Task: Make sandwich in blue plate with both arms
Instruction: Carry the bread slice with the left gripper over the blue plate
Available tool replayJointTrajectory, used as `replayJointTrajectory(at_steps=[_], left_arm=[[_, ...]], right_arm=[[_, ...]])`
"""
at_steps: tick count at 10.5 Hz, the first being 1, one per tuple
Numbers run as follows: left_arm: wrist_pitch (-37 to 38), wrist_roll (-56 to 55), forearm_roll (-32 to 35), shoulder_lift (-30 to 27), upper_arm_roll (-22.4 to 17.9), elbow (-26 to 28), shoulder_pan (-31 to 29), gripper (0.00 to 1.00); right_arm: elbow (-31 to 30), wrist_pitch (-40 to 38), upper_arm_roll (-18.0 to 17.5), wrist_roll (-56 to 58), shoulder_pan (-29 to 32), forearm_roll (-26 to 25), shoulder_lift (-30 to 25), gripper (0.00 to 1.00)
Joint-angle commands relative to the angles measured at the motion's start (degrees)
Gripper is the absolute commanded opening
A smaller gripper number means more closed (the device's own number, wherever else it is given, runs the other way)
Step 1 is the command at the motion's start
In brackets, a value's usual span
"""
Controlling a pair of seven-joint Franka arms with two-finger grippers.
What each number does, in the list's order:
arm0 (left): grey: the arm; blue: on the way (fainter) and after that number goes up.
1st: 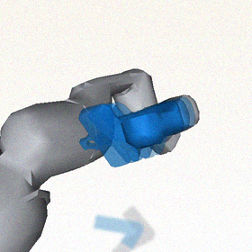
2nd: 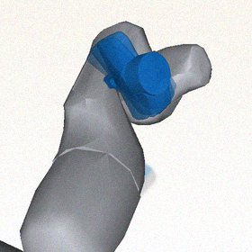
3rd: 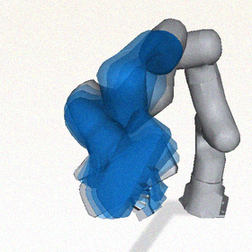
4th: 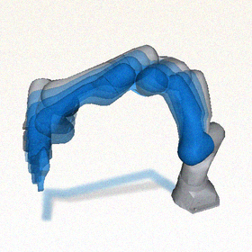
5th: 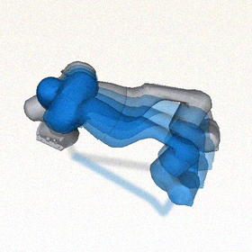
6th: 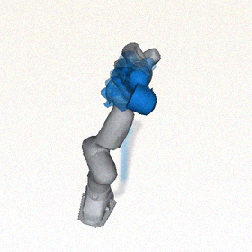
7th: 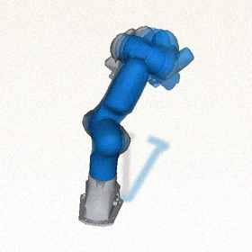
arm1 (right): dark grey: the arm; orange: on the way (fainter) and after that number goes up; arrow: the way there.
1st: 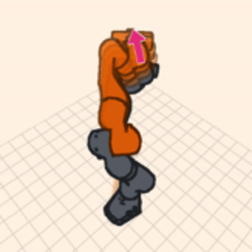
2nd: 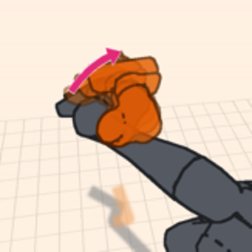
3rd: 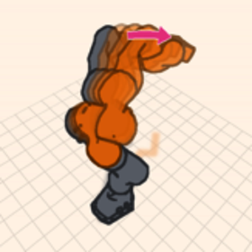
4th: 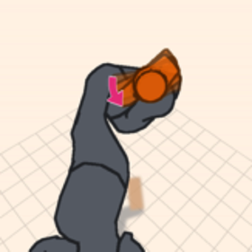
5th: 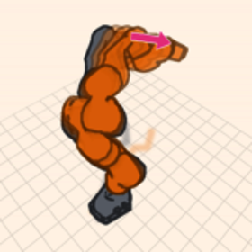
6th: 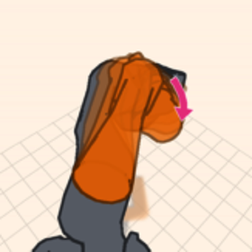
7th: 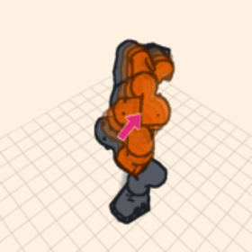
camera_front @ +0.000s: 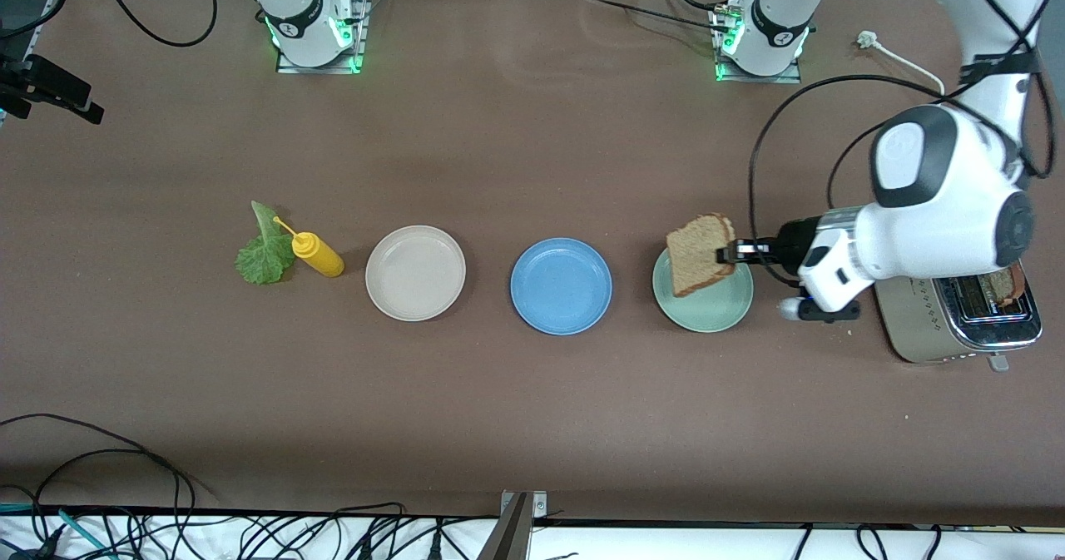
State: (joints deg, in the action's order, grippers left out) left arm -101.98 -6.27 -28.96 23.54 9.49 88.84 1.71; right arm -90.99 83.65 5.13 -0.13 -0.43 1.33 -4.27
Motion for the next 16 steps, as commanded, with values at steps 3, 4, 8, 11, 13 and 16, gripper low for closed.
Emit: replayJointTrajectory(at_steps=[3,4,8,11,13,16], left_arm=[[-7.3,-1.9,-14.8,5.6,-0.9,0.1,8.1,0.0],[-9.4,-1.9,-17.8,7.1,-0.9,0.1,9.5,0.0],[-16.2,-1.6,-19.5,13.0,-1.3,-1.0,14.2,0.0],[-21.2,-1.6,-21.6,15.1,-1.4,-1.1,16.3,0.0],[-21.9,-1.1,-21.5,16.8,-1.5,-2.6,17.0,0.0],[-25.7,-0.7,-21.1,18.3,-1.8,-2.9,18.0,0.0]], right_arm=[[1.1,-1.2,-0.3,-0.1,0.0,0.3,0.6,1.0],[1.1,-1.2,-0.3,0.0,0.0,0.3,0.7,1.0],[1.1,-1.1,-0.2,-0.1,0.0,0.4,0.6,1.0],[1.1,-1.1,-0.2,-0.1,0.0,0.7,0.7,1.0],[1.1,-1.1,-0.3,-0.1,-0.1,0.7,0.9,1.0],[0.9,-1.3,-0.4,0.0,-0.5,0.8,1.4,1.0]])
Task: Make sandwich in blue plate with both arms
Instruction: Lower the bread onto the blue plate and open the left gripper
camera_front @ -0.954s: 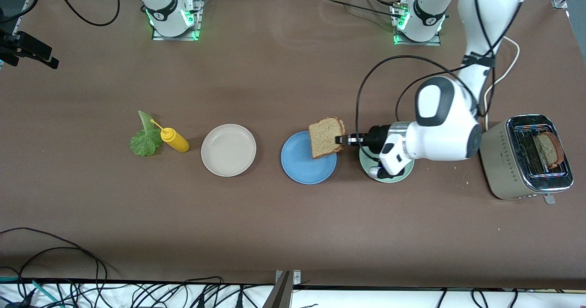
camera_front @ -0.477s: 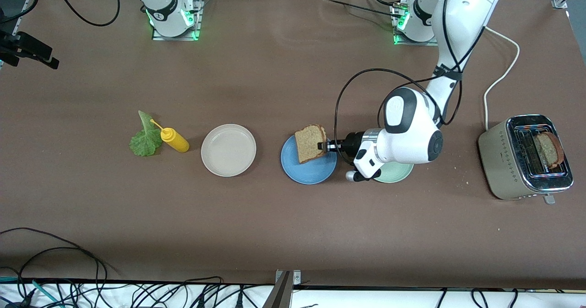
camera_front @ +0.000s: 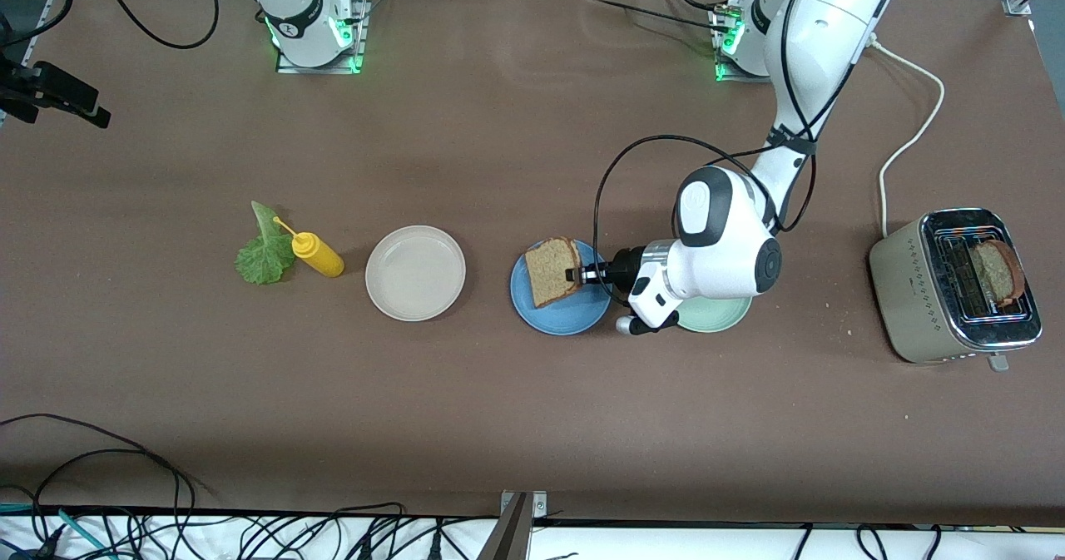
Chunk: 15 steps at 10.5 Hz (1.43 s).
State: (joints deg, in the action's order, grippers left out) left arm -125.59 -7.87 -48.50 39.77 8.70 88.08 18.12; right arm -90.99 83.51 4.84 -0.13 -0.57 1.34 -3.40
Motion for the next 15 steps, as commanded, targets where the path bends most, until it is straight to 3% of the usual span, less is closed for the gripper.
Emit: replayJointTrajectory(at_steps=[1,7,8,9,10,15], left_arm=[[-2.5,2.9,-1.5,2.3,-1.1,-2.2,1.6,0.0],[-2.5,8.0,-1.1,2.4,-1.2,-2.1,1.5,0.0],[-2.5,8.0,-1.2,2.3,-1.2,-2.0,1.2,0.13],[-2.5,8.0,-1.2,2.2,-1.5,-1.9,1.0,0.65],[-2.5,8.1,-0.9,1.9,-1.8,-1.8,0.9,1.0],[-2.2,8.0,-0.6,1.0,-2.3,-1.2,0.3,1.0]], right_arm=[[1.1,-1.3,-0.1,0.0,-0.4,0.8,0.7,1.0],[1.2,-1.2,-0.1,-0.2,-0.7,0.3,0.7,1.0],[1.2,-1.1,0.0,-0.2,-0.7,0.3,0.7,1.0],[1.2,-1.1,0.0,-0.2,-0.7,0.2,0.7,1.0],[1.2,-1.2,0.0,-0.2,-0.7,0.2,0.7,1.0],[1.1,-1.0,-0.3,-0.4,-0.7,0.6,0.9,1.0]])
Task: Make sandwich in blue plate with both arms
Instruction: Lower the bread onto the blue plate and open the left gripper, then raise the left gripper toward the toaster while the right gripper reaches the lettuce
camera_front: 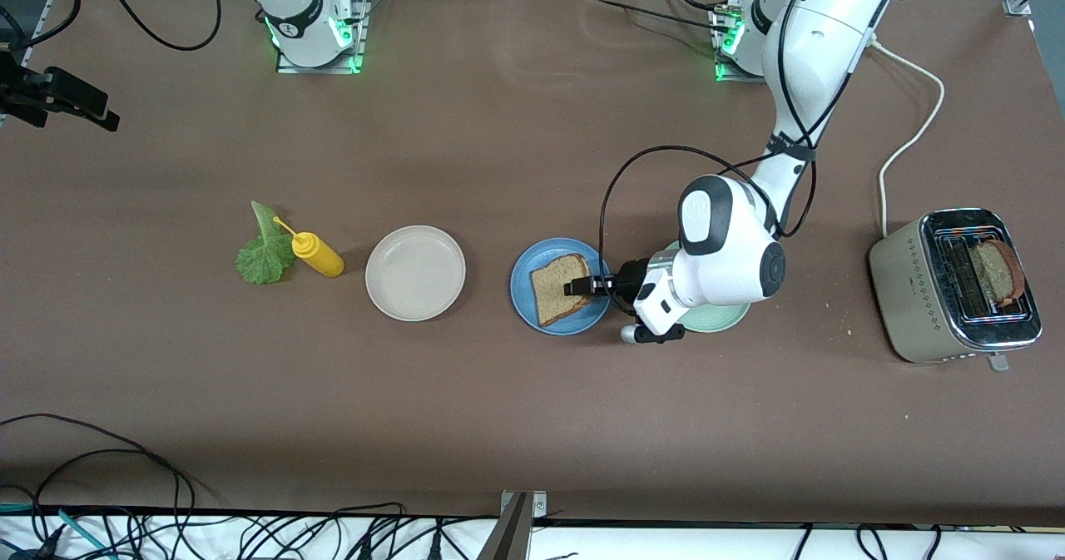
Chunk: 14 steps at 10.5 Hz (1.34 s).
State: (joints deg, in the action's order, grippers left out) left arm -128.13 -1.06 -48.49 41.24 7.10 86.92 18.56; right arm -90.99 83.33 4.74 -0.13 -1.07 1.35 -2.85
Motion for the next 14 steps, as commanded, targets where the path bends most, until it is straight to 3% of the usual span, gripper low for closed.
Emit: replayJointTrajectory(at_steps=[1,5,7,9,11,14], left_arm=[[0.9,1.2,-0.5,-0.7,-2.1,0.8,-0.1,1.0],[0.9,1.0,7.1,-4.6,-4.2,5.8,-1.0,1.0],[3.6,1.0,12.7,-6.3,-7.3,5.4,-1.4,1.0],[6.7,0.8,16.8,-9.1,-7.7,5.4,-4.5,1.0],[10.5,0.4,26.5,-15.0,-7.6,5.6,-6.1,1.0],[12.3,0.6,29.3,-24.4,-7.7,5.5,-12.7,1.0]], right_arm=[[1.1,-0.6,-1.7,-0.5,-0.2,0.7,1.3,1.0],[1.2,0.4,-6.4,-0.5,-0.2,0.1,4.8,1.0],[1.1,1.0,-6.2,-0.2,0.0,0.8,5.7,1.0],[0.9,2.2,-7.2,0.2,-0.5,-1.3,8.2,1.0],[0.9,4.0,-7.6,0.5,-0.7,-1.9,10.9,1.0],[-1.1,7.5,-7.2,4.3,0.0,-5.5,15.2,1.0]])
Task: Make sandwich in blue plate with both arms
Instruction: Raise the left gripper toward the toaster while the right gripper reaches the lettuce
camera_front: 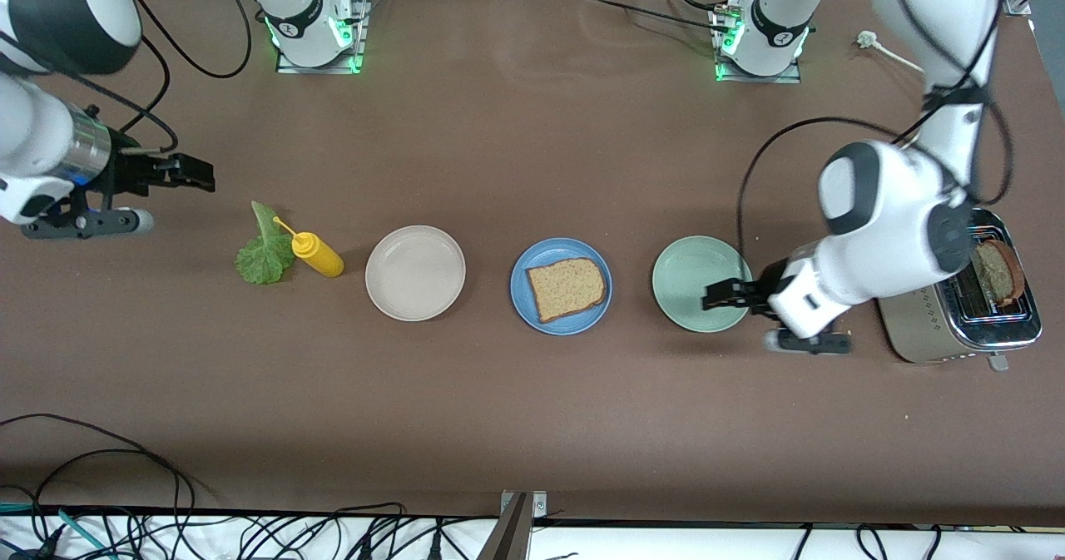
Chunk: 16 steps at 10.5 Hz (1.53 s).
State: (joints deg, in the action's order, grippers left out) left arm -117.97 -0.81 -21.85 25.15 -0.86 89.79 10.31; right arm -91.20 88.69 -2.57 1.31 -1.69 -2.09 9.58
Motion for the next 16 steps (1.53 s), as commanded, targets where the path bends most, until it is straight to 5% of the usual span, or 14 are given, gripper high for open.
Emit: replayJointTrajectory(at_steps=[1,4,8,14,15,16], left_arm=[[5.4,0.5,4.8,-10.1,0.3,2.3,-6.3,1.0],[13.2,0.5,14.0,-15.5,0.2,0.7,-7.8,1.0],[27.8,0.1,23.3,-20.0,0.1,-2.4,-8.0,1.0],[33.2,0.1,24.6,-20.0,-0.5,-5.9,-8.0,1.0],[33.2,0.3,24.5,-20.0,-0.6,-6.0,-8.0,1.0],[33.2,0.8,24.4,-20.0,-0.7,-6.0,-8.1,1.0]], right_arm=[[-4.7,5.1,0.7,3.0,0.7,-2.1,2.3,1.0],[-18.0,14.2,3.4,5.2,0.8,-2.1,-0.3,1.0],[-37.1,37.9,7.1,9.0,0.9,-2.1,-0.1,1.0],[-39.2,46.7,7.1,9.1,0.9,-2.1,8.7,1.0],[-39.2,48.2,7.1,9.1,0.8,-2.0,9.7,0.88],[-39.2,48.2,7.0,9.1,0.7,-2.0,9.9,0.48]])
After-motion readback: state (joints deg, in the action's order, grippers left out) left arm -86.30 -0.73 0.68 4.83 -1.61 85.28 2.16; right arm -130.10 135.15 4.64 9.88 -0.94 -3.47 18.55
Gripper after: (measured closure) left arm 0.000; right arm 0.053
